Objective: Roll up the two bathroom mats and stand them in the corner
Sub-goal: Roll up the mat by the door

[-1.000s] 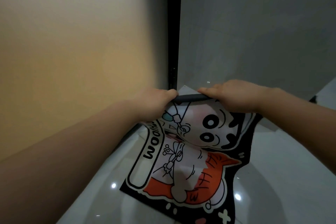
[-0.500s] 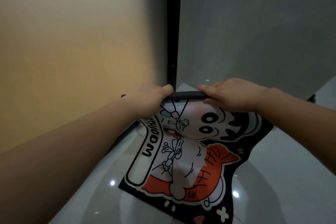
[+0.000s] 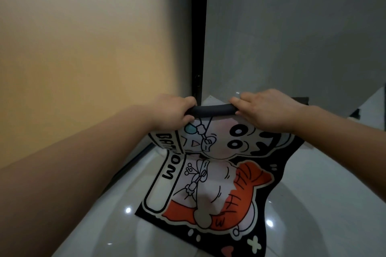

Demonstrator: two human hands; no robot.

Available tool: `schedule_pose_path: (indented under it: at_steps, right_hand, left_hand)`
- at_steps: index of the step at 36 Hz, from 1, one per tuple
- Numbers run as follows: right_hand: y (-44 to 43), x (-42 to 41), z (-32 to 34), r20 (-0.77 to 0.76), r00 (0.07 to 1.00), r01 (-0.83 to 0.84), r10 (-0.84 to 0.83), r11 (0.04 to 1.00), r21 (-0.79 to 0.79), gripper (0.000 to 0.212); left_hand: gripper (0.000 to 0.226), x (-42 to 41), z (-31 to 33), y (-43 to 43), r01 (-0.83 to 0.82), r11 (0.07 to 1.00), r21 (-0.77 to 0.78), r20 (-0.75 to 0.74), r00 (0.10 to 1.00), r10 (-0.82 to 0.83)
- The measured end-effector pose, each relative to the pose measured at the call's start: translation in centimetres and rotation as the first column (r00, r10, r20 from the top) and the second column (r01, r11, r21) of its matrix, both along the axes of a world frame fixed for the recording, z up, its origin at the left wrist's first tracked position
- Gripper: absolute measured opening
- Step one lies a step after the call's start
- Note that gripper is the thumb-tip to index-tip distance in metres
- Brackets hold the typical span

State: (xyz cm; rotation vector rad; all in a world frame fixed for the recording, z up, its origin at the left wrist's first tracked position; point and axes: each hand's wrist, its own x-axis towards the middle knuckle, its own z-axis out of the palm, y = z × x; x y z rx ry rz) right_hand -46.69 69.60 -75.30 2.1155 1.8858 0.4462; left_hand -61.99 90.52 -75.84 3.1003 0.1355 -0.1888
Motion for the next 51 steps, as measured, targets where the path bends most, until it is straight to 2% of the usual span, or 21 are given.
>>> schedule_pose_path:
  at_steps: [3,5,8,11,13,16,18,21,27,31,33,36,39,41,43,44,48,51]
  right_hand:
    - [0.3,-0.5,0.7,-0.061,0.998,0.027,-0.027,1.000,-0.003,0.032]
    - [0.8,-0.9,1.1,-0.112,0.991,0.064,-0.067,0.997,-0.034,0.021]
    - [1.4,-1.5,1.4,-0.212,0.966,0.137,-0.150,0.988,-0.076,0.015]
    - [1.5,-1.7,1.4,-0.300,0.919,0.232,-0.257,0.966,-0.117,0.008]
    - [1.4,-1.6,1.3,-0.247,0.933,0.241,-0.263,0.963,-0.118,0.013]
    - [1.2,-1.2,0.9,-0.062,0.987,0.140,-0.146,0.986,-0.085,0.048]
    - [0.9,-1.1,0.6,0.022,0.997,0.072,-0.071,0.995,-0.068,0.058]
    - [0.6,-1.2,0.3,-0.018,0.999,0.039,-0.040,0.999,-0.036,0.061]
    - [1.0,-1.4,0.2,-0.042,0.996,0.078,-0.080,0.996,-0.053,0.055]
    - [1.2,-1.6,0.4,-0.198,0.974,0.103,-0.106,0.994,-0.029,0.024]
    - [1.4,-1.8,0.7,-0.250,0.956,0.142,-0.151,0.988,-0.057,0.016]
    - [1.6,-2.0,0.5,-0.327,0.923,0.188,-0.204,0.979,-0.079,0.016]
    - [1.7,-1.7,0.2,-0.350,0.901,0.238,-0.258,0.966,-0.101,0.017]
    - [1.6,-1.7,0.1,-0.288,0.929,0.219,-0.233,0.972,-0.080,0.018]
    - [1.4,-1.6,-0.2,-0.193,0.973,0.123,-0.127,0.992,-0.037,0.011]
    - [1.2,-1.6,-0.4,-0.165,0.984,0.068,-0.071,0.997,-0.023,0.007]
    - [1.0,-1.3,-1.2,-0.204,0.979,-0.016,0.014,1.000,-0.007,0.028]
    - [1.4,-1.1,-1.7,-0.216,0.975,-0.050,0.055,0.998,0.027,0.020]
  left_hand:
    - [0.015,0.1,0.2,-0.1,-0.011,1.000,0.011,0.002,1.000,0.011]
    - [0.013,0.1,0.0,-0.2,-0.039,0.998,-0.047,0.004,0.999,0.039]
    - [0.015,0.0,-0.2,-0.3,-0.085,0.987,-0.139,-0.019,0.996,0.083]
    - [0.015,-0.1,-0.3,-0.3,-0.080,0.987,-0.142,-0.018,0.997,0.078]
    - [0.016,-0.3,-0.2,-0.2,-0.041,0.991,-0.128,-0.002,0.999,0.041]
    - [0.023,-0.5,0.0,-0.1,0.004,0.992,-0.126,0.032,0.999,0.000]
    - [0.016,-0.4,0.2,0.1,-0.004,0.990,-0.138,0.033,0.999,0.008]
    - [0.008,-0.1,0.2,0.3,-0.021,0.995,-0.099,0.033,0.999,0.024]
    - [0.011,0.2,0.2,0.2,-0.043,0.999,-0.032,0.008,0.999,0.043]
    - [0.013,0.4,0.0,-0.2,-0.055,0.998,-0.011,-0.005,0.998,0.055]
    - [0.013,0.4,-0.3,-0.5,-0.074,0.996,-0.050,-0.010,0.997,0.074]
    - [0.016,0.4,-0.5,-0.8,-0.113,0.985,-0.132,-0.020,0.994,0.111]
    - [0.019,0.3,-0.5,-1.1,-0.078,0.990,-0.115,0.011,0.997,0.080]
    - [0.035,0.2,-0.4,-1.3,-0.025,0.996,-0.090,0.040,0.999,0.028]
    - [0.040,0.1,-0.5,-1.4,0.002,0.998,-0.057,0.063,0.998,0.002]
    - [0.037,0.2,-0.5,-1.4,-0.004,0.999,-0.038,0.059,0.998,0.006]
    - [0.023,0.8,-1.0,-1.2,-0.045,0.998,0.035,0.063,0.997,0.042]
    - [0.018,0.9,-1.7,-1.2,-0.074,0.996,0.043,0.087,0.994,0.070]
